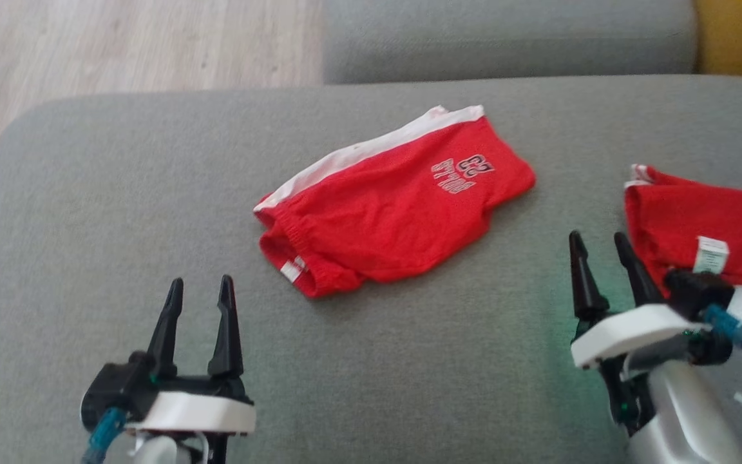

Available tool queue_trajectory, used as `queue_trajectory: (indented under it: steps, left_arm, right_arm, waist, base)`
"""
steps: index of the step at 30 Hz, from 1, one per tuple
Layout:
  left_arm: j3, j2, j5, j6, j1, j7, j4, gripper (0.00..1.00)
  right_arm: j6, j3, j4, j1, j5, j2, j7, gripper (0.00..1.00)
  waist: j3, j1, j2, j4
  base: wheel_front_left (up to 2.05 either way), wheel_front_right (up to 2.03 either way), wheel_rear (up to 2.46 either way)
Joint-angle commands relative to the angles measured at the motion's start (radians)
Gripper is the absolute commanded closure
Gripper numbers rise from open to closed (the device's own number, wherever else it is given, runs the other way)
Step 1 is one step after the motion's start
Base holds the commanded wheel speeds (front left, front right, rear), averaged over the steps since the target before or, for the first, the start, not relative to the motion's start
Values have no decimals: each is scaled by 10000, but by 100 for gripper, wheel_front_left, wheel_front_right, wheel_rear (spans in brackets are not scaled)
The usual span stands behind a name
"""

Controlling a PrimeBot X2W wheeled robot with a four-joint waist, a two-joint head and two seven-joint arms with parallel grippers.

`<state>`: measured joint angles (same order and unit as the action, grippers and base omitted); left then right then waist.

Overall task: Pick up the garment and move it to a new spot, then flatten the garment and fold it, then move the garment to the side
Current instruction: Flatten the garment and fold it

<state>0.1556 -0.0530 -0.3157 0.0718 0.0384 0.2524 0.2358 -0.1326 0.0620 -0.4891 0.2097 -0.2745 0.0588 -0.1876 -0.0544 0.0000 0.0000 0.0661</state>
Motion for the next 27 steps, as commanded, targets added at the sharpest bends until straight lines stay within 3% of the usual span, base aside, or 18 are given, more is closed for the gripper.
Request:
queue_trajectory:
  steps: [1,7,14,17,27]
  left_arm:
    - [-327,4,102,46,603,93,-262,0]
    - [13,24,-37,157,1171,93,-124,0]
    - [510,26,-310,126,1578,93,34,0]
    - [662,26,-429,70,1647,93,37,0]
    - [1032,27,-792,-63,1814,93,-123,0]
  right_arm:
    - [19,162,387,547,-192,-80,140,0]
    - [19,-271,-330,1749,-2473,-83,1745,0]
    - [19,-1190,-2678,3411,-4049,-84,3048,0]
    - [19,-1658,-3994,4101,-4060,-84,3389,0]
    - [19,-2863,-7429,5979,-2360,195,3704,0]
  waist:
    - [-288,0,0,254]
    - [-1220,0,0,1088]
    - [-1722,0,0,2033]
    - [-1788,0,0,2389]
    - [-2081,0,0,3264]
  base:
    - [0,0,0]
    - [0,0,0]
    - [0,0,0]
    - [0,0,0]
    - [0,0,0]
